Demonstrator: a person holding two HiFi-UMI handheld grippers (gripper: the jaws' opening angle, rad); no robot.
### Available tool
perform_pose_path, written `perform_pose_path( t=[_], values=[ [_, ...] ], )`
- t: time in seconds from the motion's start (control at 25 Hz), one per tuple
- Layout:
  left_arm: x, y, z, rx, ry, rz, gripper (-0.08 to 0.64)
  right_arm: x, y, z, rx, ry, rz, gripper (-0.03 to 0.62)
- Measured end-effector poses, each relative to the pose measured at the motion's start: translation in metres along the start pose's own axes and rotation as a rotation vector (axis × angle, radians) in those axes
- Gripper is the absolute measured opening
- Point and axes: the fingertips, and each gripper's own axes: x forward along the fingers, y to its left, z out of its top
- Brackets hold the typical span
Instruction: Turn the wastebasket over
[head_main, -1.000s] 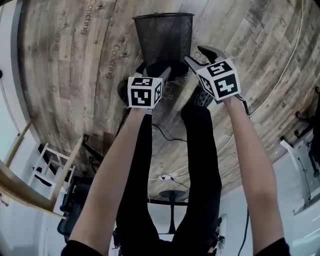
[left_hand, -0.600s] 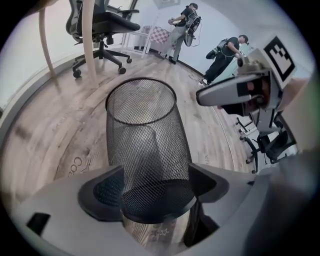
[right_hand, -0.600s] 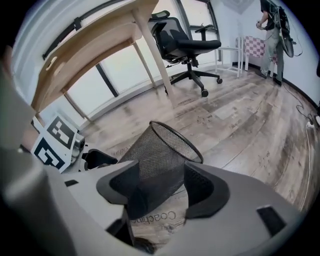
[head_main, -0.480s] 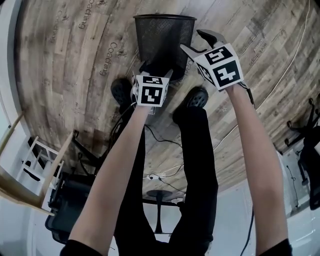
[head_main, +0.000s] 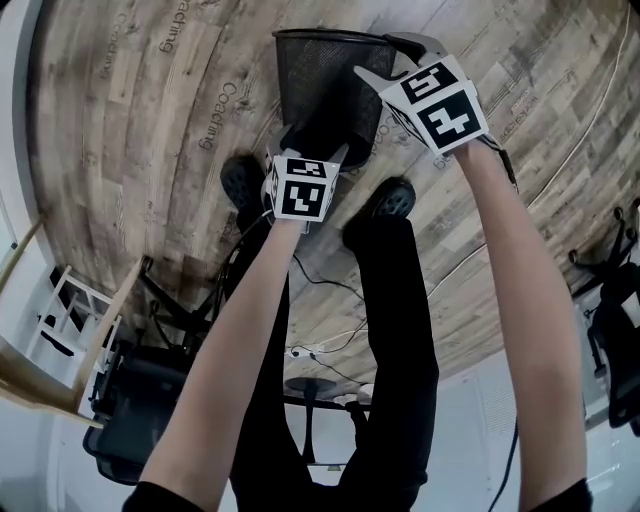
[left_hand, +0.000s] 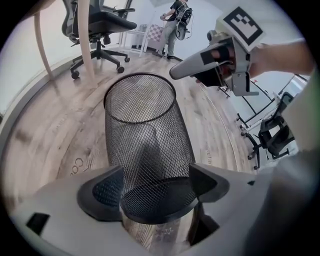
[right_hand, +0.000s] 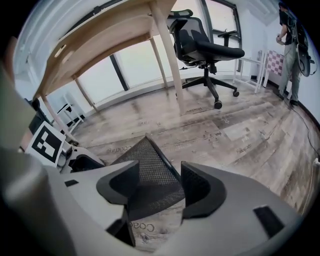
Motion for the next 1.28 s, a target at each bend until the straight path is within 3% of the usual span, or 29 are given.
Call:
perform_pose_path(
  t=[0.2,0.4,0.72,0.84,1.28],
  values=[
    [0.0,0.003,-0.002,-0.005,0.024,-0.022,0.403,0.01,-0.001,0.007,-0.091,0.017,0.025,0.27],
    [-0.001,0.006,-0.003,-0.009,0.025,-0.046,0.405,0.019,-0.002,0.009,-0.173,0.046,0.05,0.229],
    [-0.001,0.004,-0.001,-0.005,-0.008,-0.035,0.405,0.032,0.009,0.003,-0.315,0.156,0.195,0.219],
    [-0.001,0.003,-0.001,-0.003,-0.003,-0.036,0.405,0.031,0.01,0.0,-0.382,0.163,0.189,0.183],
    [0.0,0.0,-0.002,0.049,0.052,-0.053,0.405,0.02,0.001,-0.006,-0.327,0.191,0.176,0.106]
  ],
)
